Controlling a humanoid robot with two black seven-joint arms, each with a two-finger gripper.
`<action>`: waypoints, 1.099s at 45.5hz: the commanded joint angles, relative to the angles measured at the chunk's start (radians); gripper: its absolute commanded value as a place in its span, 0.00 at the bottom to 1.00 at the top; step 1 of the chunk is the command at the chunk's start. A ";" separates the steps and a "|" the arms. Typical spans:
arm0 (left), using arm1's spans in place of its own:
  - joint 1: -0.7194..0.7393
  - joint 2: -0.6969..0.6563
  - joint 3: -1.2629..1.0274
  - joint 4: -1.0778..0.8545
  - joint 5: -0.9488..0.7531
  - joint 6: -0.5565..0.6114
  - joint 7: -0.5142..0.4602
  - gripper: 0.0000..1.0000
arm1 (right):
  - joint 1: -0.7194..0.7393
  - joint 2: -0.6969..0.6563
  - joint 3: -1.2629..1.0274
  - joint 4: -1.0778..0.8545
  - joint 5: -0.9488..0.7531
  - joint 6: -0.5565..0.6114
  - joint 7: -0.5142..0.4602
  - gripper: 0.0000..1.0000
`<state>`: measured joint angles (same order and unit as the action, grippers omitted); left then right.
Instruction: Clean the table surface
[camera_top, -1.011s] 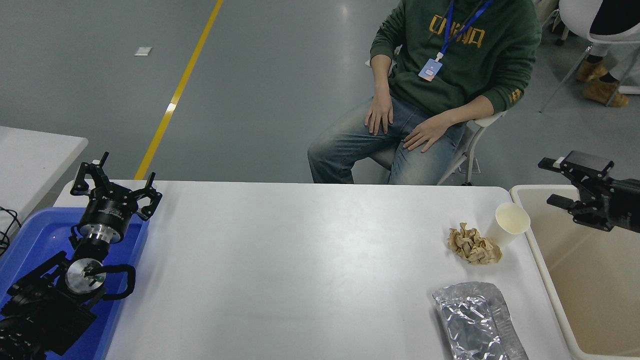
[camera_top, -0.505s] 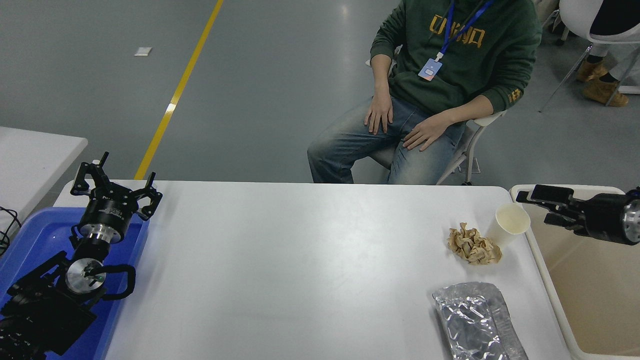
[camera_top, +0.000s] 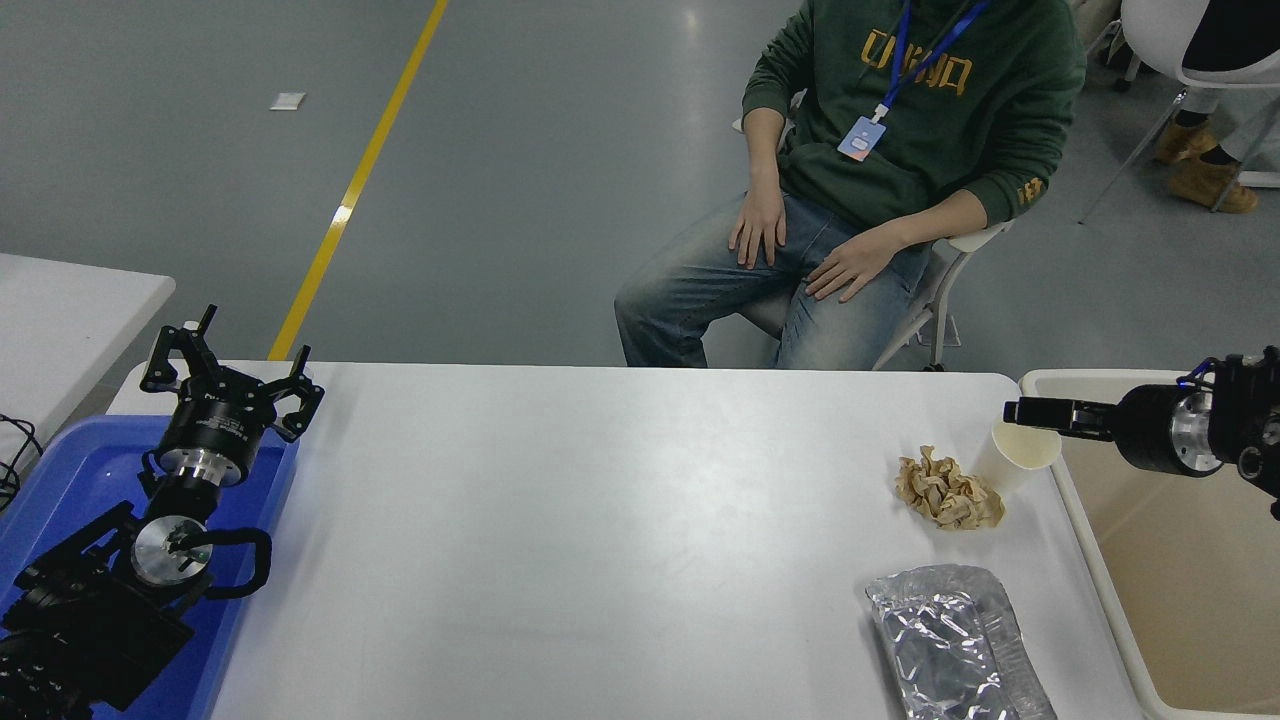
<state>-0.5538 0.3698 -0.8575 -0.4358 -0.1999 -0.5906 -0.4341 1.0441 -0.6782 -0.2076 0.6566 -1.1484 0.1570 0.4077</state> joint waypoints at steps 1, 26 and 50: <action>0.000 0.000 0.000 0.000 0.000 0.000 0.000 1.00 | 0.008 0.108 -0.081 -0.143 -0.005 -0.059 0.000 1.00; 0.000 0.000 0.000 0.000 0.000 0.000 0.000 1.00 | -0.039 0.103 -0.130 -0.178 0.068 -0.060 0.023 1.00; 0.000 0.000 0.000 0.000 0.000 0.000 0.000 1.00 | -0.127 0.160 -0.133 -0.322 0.236 -0.056 0.022 0.68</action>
<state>-0.5538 0.3697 -0.8575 -0.4362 -0.2001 -0.5906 -0.4341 0.9372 -0.5293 -0.3381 0.3657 -0.9573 0.0971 0.4285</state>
